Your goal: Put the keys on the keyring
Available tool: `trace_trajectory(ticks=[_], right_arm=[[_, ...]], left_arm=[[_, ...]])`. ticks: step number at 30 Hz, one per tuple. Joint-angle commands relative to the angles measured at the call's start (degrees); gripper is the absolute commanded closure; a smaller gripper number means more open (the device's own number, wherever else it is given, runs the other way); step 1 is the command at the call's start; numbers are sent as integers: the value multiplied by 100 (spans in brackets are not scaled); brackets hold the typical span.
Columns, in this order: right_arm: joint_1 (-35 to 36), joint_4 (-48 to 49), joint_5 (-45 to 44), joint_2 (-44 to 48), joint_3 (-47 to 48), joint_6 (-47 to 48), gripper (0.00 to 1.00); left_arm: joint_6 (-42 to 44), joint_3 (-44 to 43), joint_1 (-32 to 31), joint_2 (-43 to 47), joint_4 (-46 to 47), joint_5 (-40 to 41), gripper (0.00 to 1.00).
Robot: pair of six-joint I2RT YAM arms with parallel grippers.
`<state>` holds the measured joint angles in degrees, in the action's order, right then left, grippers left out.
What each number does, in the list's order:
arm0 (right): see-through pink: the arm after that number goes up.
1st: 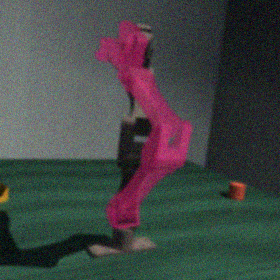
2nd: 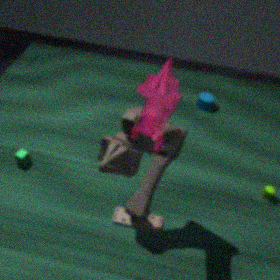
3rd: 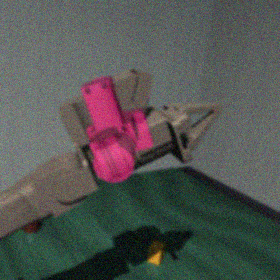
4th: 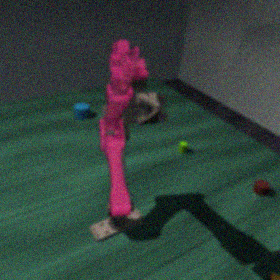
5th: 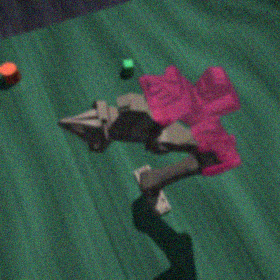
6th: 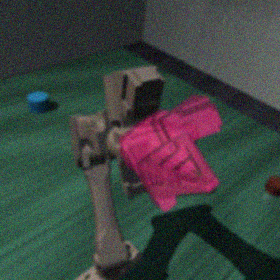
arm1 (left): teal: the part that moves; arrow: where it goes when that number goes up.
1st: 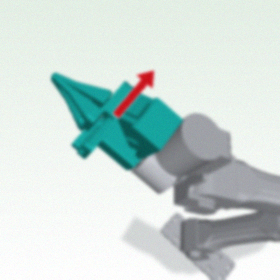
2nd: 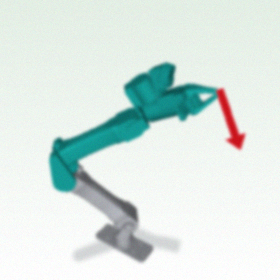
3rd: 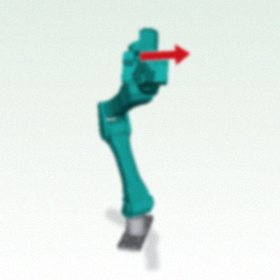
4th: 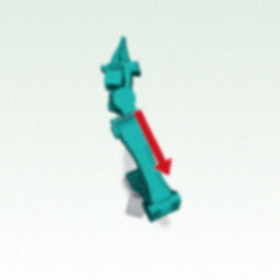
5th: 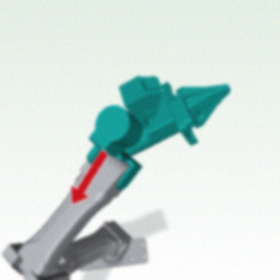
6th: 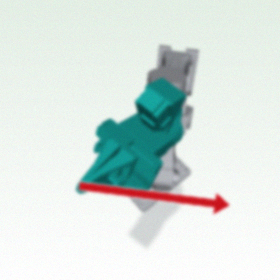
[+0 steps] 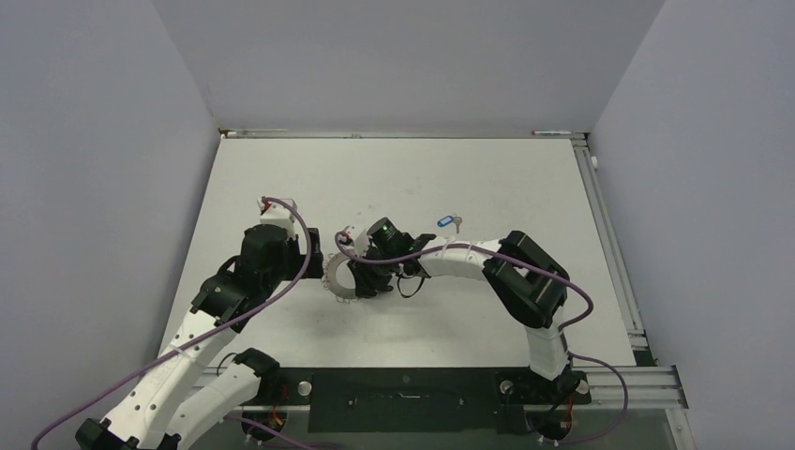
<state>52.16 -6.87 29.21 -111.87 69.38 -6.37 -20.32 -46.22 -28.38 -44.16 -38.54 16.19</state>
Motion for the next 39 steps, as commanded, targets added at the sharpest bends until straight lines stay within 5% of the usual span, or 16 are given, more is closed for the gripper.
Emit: trace_trajectory(ticks=[1, 15, 20, 39], right_arm=[[-16, 0, 274, -175, 281, 218, 72], [-194, 55, 489, -141, 252, 247, 87], [-391, 378, 864, 115, 41, 50, 75], [-415, 638, 1256, -202, 31, -196, 72]], left_arm=[[54, -1, 26, 19, 202, -35, 7], [63, 7, 26, 23, 199, -36, 7], [63, 7, 26, 22, 206, -28, 7], [72, 7, 26, 8, 205, -23, 7]])
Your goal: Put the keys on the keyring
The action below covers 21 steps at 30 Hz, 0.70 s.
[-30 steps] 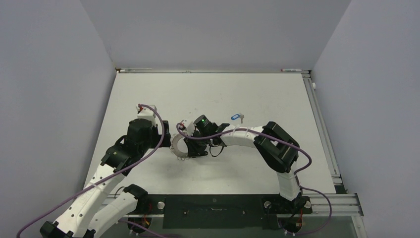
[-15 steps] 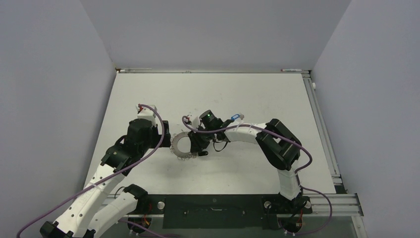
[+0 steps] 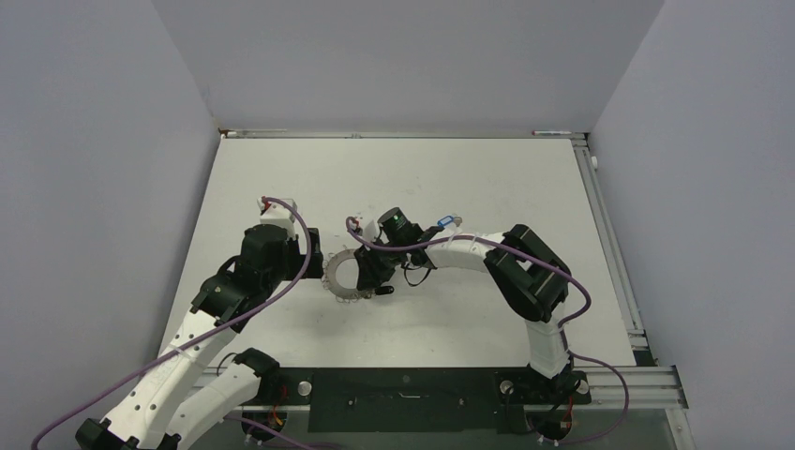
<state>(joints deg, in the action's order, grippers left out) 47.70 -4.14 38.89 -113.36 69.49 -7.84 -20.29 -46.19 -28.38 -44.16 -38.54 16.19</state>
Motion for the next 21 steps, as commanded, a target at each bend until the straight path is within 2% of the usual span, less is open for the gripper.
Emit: trace_trajectory(ticks=[1, 12, 21], right_arm=[[30, 365, 308, -79, 21, -68, 71], [46, 364, 416, -316, 57, -87, 69], [56, 519, 750, -324, 61, -176, 73]], left_arm=[[69, 5, 26, 13, 207, -27, 7], [69, 5, 25, 22, 204, -36, 7], [77, 5, 26, 30, 214, -37, 7]])
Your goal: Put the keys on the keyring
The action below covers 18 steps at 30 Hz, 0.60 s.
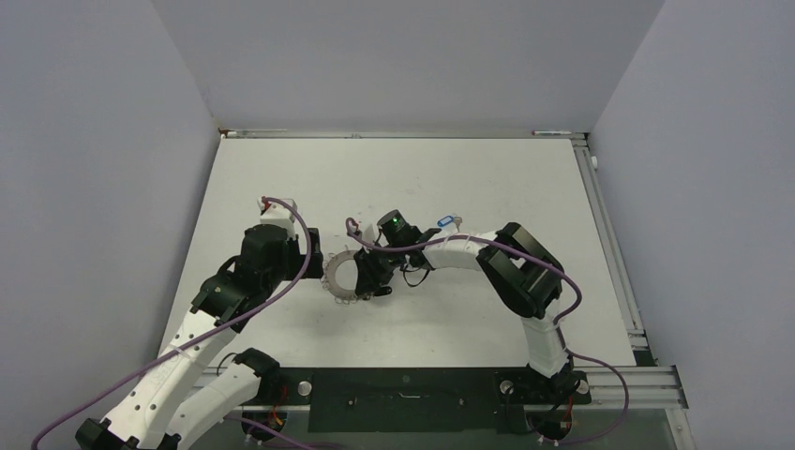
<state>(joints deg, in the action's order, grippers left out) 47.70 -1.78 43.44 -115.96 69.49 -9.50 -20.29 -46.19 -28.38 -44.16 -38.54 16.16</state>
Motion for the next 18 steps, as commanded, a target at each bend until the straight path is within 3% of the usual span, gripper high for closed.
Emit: trace_trajectory(ticks=[1, 18], right_arm=[[73, 270, 304, -51, 69, 8, 73], [206, 274, 405, -95, 153, 110, 77]], left_arm=[[78, 5, 26, 26, 214, -34, 7], [84, 5, 26, 23, 207, -8, 7]])
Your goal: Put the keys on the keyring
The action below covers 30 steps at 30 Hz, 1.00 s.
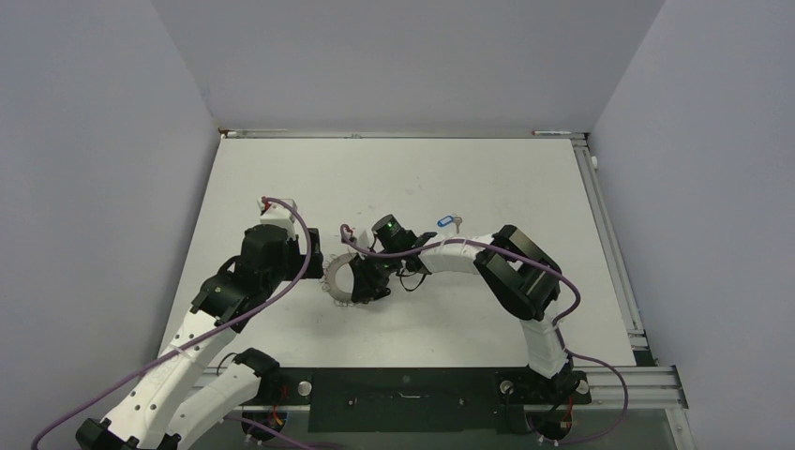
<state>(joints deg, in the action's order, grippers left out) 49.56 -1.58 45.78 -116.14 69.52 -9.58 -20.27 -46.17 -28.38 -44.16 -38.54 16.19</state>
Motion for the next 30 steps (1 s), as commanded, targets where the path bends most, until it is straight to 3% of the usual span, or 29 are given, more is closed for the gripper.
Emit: trace_trajectory(ticks=[1, 13, 17, 30], right_arm=[[26, 255, 157, -76, 143, 123, 78], [10, 184, -160, -155, 109, 232, 94], [20, 359, -301, -12, -44, 251, 95], [319, 1101, -2180, 1556, -1127, 380, 95]], left_arm=[[85, 3, 26, 26, 203, -10, 7], [85, 3, 26, 22, 201, -18, 7], [85, 3, 26, 39, 211, -19, 7], [127, 43, 26, 245, 345, -224, 8]])
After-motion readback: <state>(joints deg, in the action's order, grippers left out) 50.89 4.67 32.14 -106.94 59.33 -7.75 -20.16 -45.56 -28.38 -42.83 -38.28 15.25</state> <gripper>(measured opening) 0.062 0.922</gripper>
